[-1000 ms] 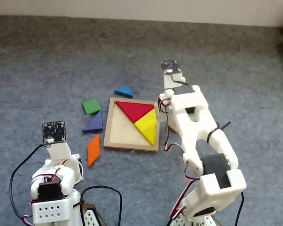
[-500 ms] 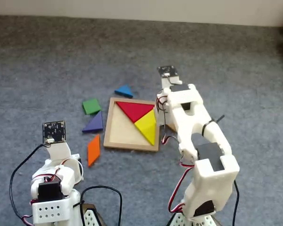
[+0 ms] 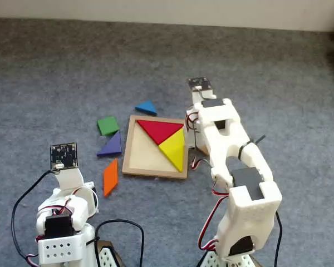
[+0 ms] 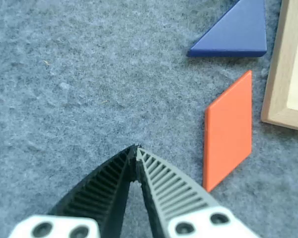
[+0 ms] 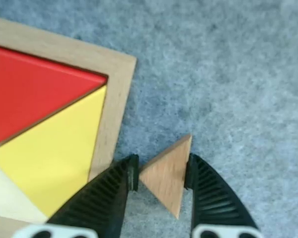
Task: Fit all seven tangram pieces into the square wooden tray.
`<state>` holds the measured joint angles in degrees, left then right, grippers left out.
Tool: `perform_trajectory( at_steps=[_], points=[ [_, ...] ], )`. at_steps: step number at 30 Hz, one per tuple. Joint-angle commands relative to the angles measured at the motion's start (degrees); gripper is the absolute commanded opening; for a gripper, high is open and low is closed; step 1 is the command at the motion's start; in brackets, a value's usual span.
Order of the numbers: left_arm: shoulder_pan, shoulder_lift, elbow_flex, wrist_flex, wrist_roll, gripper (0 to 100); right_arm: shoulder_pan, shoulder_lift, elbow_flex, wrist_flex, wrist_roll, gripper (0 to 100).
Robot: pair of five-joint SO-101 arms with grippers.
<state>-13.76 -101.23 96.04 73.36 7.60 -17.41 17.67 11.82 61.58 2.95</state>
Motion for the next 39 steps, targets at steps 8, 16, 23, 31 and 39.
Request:
perform_trajectory(
  at_steps=[8, 16, 23, 31, 39],
  points=[
    [0.66, -0.04, 1.27, 0.18, -0.09, 1, -0.92, -5.23, -2.33, 4.88, 0.7, 4.1],
    [0.66, -0.04, 1.27, 0.18, -0.09, 1, -2.33, -16.84, -0.13, 5.05, 0.53, 4.1],
    [0.66, -0.04, 1.27, 0.18, -0.09, 1, -10.86, -17.8, 1.8, 4.62, 1.49, 4.1],
    [0.66, -0.04, 1.27, 0.18, -0.09, 1, -18.59, -17.71, 1.98, -1.8, 20.04, 4.1],
    [0.66, -0.04, 1.27, 0.18, -0.09, 1, -19.82, -17.71, 2.07, -2.68, 23.3, 4.1]
  ],
)
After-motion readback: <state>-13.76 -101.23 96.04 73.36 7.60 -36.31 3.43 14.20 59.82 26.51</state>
